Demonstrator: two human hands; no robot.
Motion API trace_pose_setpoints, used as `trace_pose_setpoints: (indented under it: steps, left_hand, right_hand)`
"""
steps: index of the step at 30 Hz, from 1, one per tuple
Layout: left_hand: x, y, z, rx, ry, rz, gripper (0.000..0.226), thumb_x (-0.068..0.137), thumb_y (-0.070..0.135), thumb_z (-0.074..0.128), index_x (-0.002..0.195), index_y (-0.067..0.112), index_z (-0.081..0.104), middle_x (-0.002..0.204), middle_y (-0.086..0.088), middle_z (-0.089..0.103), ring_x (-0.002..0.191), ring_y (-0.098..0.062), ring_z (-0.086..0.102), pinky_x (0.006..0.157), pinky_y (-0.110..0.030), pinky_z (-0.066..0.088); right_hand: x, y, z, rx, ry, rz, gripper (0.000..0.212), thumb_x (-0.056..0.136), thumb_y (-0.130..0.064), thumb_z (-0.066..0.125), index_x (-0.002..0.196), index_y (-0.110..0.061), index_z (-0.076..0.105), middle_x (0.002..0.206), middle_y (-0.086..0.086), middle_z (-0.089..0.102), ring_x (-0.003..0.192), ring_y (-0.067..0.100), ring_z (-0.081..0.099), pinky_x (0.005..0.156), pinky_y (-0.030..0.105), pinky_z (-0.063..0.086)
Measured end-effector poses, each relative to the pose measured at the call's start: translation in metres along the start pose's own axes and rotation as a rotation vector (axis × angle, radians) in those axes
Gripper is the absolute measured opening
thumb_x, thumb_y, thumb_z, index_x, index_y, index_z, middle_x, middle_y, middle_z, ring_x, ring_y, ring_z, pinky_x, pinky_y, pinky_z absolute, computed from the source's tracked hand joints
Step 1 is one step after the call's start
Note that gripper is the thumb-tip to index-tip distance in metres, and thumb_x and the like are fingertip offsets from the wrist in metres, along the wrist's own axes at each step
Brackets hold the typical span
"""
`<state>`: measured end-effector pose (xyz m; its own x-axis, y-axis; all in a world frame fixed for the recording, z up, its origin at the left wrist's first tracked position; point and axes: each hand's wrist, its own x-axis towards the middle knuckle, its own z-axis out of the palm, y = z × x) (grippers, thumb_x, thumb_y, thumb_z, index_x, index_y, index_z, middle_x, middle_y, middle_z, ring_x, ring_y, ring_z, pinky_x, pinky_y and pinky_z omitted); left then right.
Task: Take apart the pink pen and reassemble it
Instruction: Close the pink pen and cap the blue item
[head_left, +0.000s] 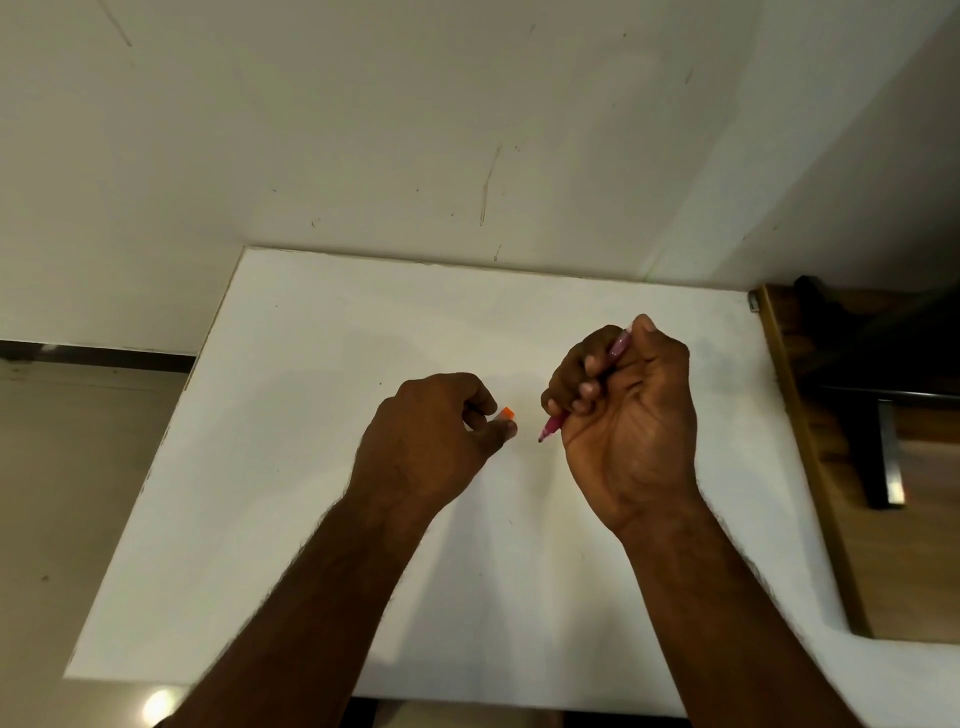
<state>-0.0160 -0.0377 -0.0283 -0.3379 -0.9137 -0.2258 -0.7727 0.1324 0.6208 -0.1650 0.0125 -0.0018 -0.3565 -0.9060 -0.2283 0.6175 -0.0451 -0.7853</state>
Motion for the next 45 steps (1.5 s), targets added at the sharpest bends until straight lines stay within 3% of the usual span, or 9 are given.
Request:
trace_pose_setpoints:
  steps: [17,20,22,26,29,32,36,40,45]
  left_hand:
    - [0.000,0.000,0.000,0.005,-0.019,-0.001,0.029,0.081,0.055,0.074,0.095,0.030,0.072,0.087,0.012,0.073,0.082,-0.008,0.067,0.071,-0.026,0.050]
    - [0.000,0.000,-0.001,0.000,-0.016,-0.011,0.029,0.081,0.057,0.073,0.095,0.031,0.072,0.087,0.013,0.072,0.081,-0.007,0.067,0.067,-0.023,0.048]
    - [0.000,0.000,-0.002,0.002,-0.016,-0.015,0.029,0.081,0.057,0.073,0.095,0.031,0.071,0.087,0.014,0.072,0.081,-0.006,0.066,0.064,-0.019,0.044]
    - [-0.001,-0.002,-0.005,0.017,-0.014,-0.055,0.023,0.083,0.049,0.075,0.097,0.031,0.071,0.091,0.013,0.073,0.083,-0.009,0.069,0.069,-0.025,0.051]
    - [-0.001,-0.002,-0.005,0.048,-0.002,-0.091,0.023,0.083,0.043,0.075,0.100,0.028,0.072,0.095,0.011,0.074,0.084,-0.013,0.069,0.074,-0.027,0.053]
    - [-0.002,-0.001,-0.004,0.065,0.000,-0.113,0.027,0.083,0.044,0.076,0.103,0.026,0.072,0.098,0.009,0.074,0.088,-0.014,0.069,0.076,-0.026,0.051]
    - [-0.003,0.004,0.000,0.049,-0.024,-0.137,0.033,0.084,0.050,0.074,0.105,0.024,0.070,0.093,0.007,0.077,0.085,-0.013,0.068,0.075,-0.024,0.046]
    - [-0.003,0.006,0.005,-0.014,-0.043,-0.166,0.030,0.085,0.034,0.076,0.112,0.024,0.067,0.086,0.005,0.078,0.074,-0.012,0.068,0.068,-0.022,0.047]
    - [-0.003,0.006,0.006,-0.059,-0.057,-0.164,0.032,0.082,0.023,0.076,0.112,0.023,0.066,0.087,0.000,0.078,0.077,-0.020,0.074,0.079,-0.034,0.059]
  right_hand:
    - [-0.001,0.000,-0.003,0.052,-0.057,-0.022,0.047,0.092,-0.041,0.037,0.063,-0.010,0.055,0.054,0.003,0.042,0.055,0.018,0.032,0.058,0.036,0.030]
    - [-0.001,0.000,-0.005,0.044,-0.065,0.021,0.049,0.093,-0.045,0.036,0.078,-0.008,0.064,0.063,0.004,0.052,0.058,0.016,0.038,0.062,0.034,0.034]
    - [0.002,0.001,-0.007,0.016,-0.021,0.049,0.045,0.095,-0.036,0.037,0.094,-0.005,0.069,0.073,0.003,0.059,0.060,0.014,0.044,0.066,0.032,0.038]
    - [0.006,0.006,-0.010,-0.464,0.229,0.014,0.029,0.102,-0.015,0.048,0.098,-0.021,0.077,0.077,-0.001,0.068,0.059,0.008,0.056,0.070,0.032,0.054]
    - [0.004,0.013,-0.016,-0.853,0.350,0.015,0.010,0.096,-0.027,0.064,0.100,-0.026,0.073,0.083,-0.007,0.072,0.072,0.010,0.066,0.083,0.035,0.060]
    - [0.002,0.017,-0.023,-1.137,0.377,0.013,0.022,0.087,-0.033,0.074,0.107,-0.024,0.070,0.081,-0.010,0.073,0.076,0.011,0.070,0.079,0.033,0.057]
    - [0.000,0.019,-0.023,-1.382,0.325,0.024,0.027,0.086,-0.036,0.076,0.109,-0.022,0.071,0.094,-0.003,0.079,0.083,0.015,0.072,0.079,0.026,0.051]
    - [-0.001,0.022,-0.022,-1.525,0.271,0.017,0.031,0.090,-0.035,0.072,0.114,-0.015,0.075,0.110,0.003,0.078,0.098,0.021,0.071,0.083,0.021,0.041]
    - [0.001,0.028,-0.021,-1.616,0.266,0.014,0.034,0.093,-0.036,0.069,0.120,-0.016,0.074,0.116,0.004,0.077,0.104,0.023,0.071,0.086,0.022,0.042]
